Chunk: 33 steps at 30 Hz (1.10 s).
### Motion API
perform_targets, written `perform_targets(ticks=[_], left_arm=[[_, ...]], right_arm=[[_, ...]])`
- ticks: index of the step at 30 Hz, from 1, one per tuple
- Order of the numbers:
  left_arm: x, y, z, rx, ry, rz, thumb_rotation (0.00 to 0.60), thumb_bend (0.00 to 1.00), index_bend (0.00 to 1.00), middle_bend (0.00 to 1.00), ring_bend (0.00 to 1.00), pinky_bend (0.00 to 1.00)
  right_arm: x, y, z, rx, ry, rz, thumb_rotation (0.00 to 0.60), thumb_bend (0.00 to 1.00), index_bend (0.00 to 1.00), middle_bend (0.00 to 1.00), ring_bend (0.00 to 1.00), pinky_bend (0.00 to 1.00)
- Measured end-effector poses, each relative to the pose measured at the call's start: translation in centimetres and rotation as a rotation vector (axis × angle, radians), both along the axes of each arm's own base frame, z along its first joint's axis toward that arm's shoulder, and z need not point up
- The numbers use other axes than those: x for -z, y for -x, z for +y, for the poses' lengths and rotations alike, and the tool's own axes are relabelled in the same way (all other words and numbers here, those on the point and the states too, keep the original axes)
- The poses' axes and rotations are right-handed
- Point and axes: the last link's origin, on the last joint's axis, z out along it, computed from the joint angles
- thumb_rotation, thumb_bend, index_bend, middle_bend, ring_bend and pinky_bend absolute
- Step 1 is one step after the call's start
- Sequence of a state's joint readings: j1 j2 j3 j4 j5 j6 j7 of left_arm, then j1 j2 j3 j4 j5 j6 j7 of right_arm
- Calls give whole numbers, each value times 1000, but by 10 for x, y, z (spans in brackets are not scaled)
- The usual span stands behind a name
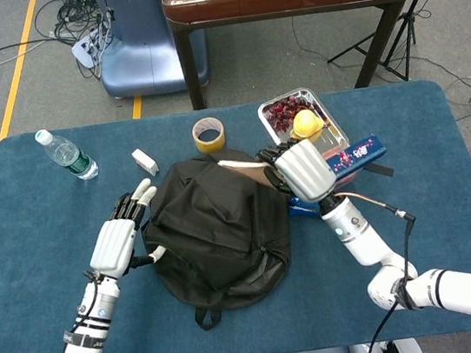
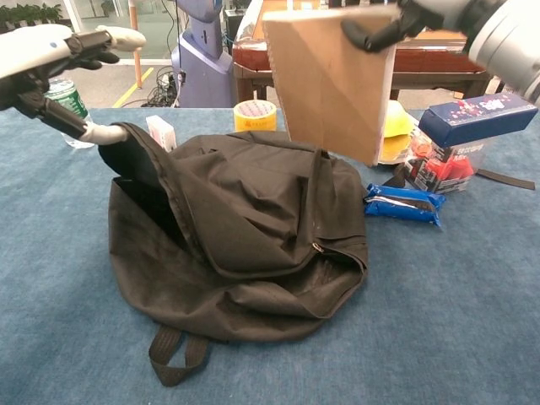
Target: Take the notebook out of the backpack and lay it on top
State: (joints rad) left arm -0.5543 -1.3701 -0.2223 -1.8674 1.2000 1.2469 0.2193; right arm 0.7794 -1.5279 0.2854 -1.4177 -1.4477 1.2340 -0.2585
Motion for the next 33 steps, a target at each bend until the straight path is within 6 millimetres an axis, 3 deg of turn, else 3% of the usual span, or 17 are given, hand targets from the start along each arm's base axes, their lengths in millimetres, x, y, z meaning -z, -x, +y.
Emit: perform_targets(ticks=[3, 7, 8, 11, 14, 21, 25, 27, 31, 33], left_arm=[[-4, 2, -1, -8, -9, 3, 600, 213, 12, 0, 0, 0], [-6, 3, -1, -19, -16, 0, 600, 191, 9, 0, 0, 0], [-6, 4, -1, -25, -19, -1, 600, 185, 8, 0, 0, 0], [-7, 7, -2, -41, -18, 2, 600, 170, 1, 0, 0, 0], [-9, 10, -3, -58, -19, 6, 600, 167, 0, 0, 0, 0], [-17, 19, -7, -87, -37, 32, 600, 167, 0, 0, 0, 0], [-24, 25, -11, -110, -50, 43, 600, 167, 0, 0, 0, 0], [-29, 29, -11, -123, -63, 47, 600, 167, 0, 0, 0, 0], [-38, 36, -11, -143, -103, 56, 600, 168, 5, 0, 0, 0], [-44, 43, -11, -160, -125, 82, 600, 168, 13, 0, 0, 0]], right_arm=[[11, 2, 5, 7, -39, 36, 600, 495, 660, 533, 479, 564], [21, 0, 15, 27, -94, 83, 600, 348, 207, 266, 209, 318], [21, -1, 18, 31, -101, 91, 600, 322, 126, 212, 169, 281], [21, -6, 29, 35, -123, 101, 600, 279, 4, 98, 94, 239], [17, -12, 40, 34, -148, 90, 600, 256, 0, 51, 63, 222], [-10, -12, 61, 29, -149, 50, 600, 254, 0, 47, 52, 213], [-32, -4, 71, 25, -102, 19, 600, 254, 4, 145, 99, 227], [-40, -1, 75, 22, -81, 6, 600, 254, 64, 232, 186, 305], [-54, 17, 86, 43, -51, 5, 600, 258, 335, 381, 369, 530], [-60, 28, 93, 64, -44, 26, 600, 266, 402, 429, 426, 583]])
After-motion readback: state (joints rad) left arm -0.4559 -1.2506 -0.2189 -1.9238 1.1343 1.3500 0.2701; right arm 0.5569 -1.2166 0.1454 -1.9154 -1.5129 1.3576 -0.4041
